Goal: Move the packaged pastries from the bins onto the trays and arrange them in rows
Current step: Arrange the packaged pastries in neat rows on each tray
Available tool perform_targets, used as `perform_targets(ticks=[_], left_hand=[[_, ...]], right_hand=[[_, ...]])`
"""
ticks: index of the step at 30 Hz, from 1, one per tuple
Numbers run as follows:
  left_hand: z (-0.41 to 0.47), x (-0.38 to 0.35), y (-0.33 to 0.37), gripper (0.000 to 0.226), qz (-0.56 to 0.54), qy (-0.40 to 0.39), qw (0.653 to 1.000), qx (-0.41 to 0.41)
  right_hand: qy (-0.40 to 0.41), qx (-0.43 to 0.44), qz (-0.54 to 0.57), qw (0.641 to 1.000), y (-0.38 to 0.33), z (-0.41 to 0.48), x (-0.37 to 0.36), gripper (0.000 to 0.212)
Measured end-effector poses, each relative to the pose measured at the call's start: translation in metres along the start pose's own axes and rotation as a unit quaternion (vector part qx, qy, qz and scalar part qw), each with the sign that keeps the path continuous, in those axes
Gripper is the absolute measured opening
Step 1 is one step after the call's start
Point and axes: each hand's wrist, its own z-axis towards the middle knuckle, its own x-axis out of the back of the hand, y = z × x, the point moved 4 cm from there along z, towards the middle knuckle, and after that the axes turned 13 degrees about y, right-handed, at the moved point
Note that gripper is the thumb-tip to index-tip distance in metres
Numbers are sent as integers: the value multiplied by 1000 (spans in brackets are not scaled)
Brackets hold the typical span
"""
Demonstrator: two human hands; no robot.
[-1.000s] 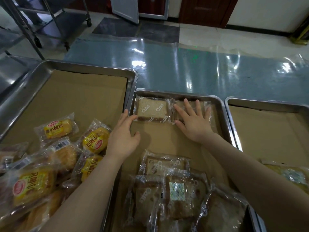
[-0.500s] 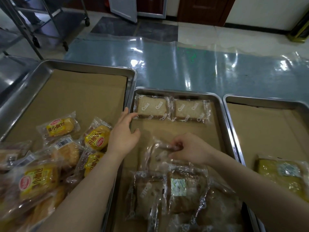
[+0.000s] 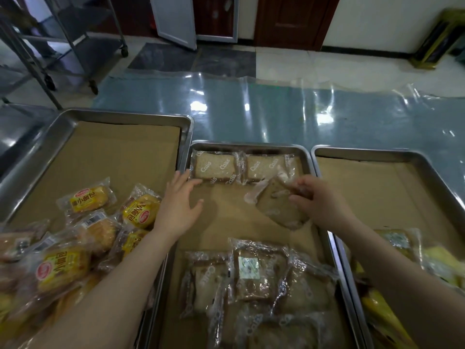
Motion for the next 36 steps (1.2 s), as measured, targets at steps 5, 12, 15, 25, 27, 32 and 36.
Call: perform_targets(ticks=[5,12,15,25,27,32,36], left_hand=[[-36,-6,23,28,-17,-26,999,-27],[-82,-7,19,27,-3,-158,987,-6],[-84,-7,19,14,26,-201,979,-12],[-35,4,39,51,146,106,983,-43],[-37,6,46,58,112,115,986,-34],[-69,-31,47,58,131,-40,990,-15],[-67,-60,33,63,195,-126,973,-5]], right_hand=[[-72,122,-352,925,3,0,-15,55],[-162,124,-301,931,22,-40,-59,77],[-190,151,-334,911,25,-41,-64,91],[-94,219,-341,909,12,-37,-62,61],[-105,216,-339,910,21,-40,-65,60],[-134,201,-370,897,32,-40,-73,67],[-136,208,-369,896,33,-38,-79,67]])
